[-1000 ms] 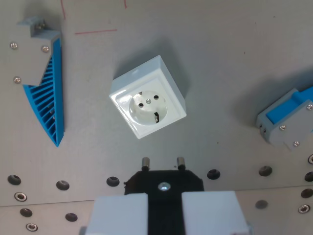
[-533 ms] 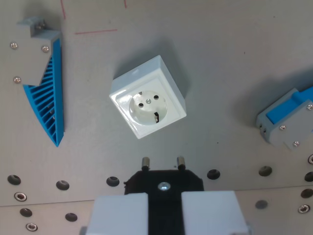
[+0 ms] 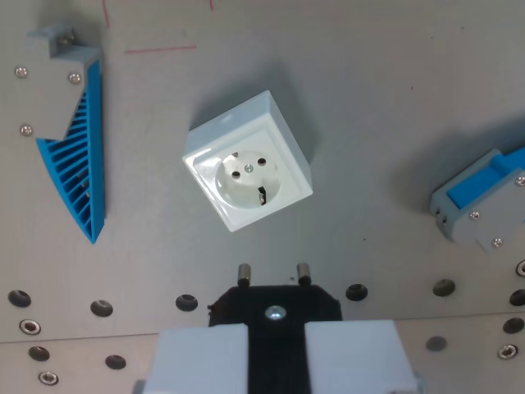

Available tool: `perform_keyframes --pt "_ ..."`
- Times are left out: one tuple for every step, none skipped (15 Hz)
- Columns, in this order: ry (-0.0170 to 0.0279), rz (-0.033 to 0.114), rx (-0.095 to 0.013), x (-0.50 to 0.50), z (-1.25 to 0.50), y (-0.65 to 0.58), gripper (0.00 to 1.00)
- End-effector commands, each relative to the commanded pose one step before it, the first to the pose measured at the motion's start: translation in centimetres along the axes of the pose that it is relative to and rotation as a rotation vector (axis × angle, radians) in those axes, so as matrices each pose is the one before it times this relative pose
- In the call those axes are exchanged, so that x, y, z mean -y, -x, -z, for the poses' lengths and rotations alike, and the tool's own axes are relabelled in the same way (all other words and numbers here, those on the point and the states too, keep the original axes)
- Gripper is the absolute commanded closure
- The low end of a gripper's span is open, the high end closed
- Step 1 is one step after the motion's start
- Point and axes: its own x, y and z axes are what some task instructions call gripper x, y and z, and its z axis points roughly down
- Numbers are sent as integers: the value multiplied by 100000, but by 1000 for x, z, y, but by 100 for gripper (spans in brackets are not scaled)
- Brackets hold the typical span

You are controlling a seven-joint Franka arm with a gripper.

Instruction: Move above the white socket

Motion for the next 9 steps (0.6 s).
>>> perform_keyframes --pt "-390 5946 -2260 24 -658 148 100" --pt "-51 842 -402 15 -171 39 100" --pt "-44 827 -559 18 -189 44 100" --pt "-51 1024 -594 22 -204 51 100" --pt "-45 1189 -556 25 -217 58 100" --pt "-62 1167 -541 25 -232 67 100" --pt "-36 717 -472 25 -247 77 100" --pt "-29 1026 -397 29 -260 87 100" --pt "-40 1299 -284 34 -271 95 100"
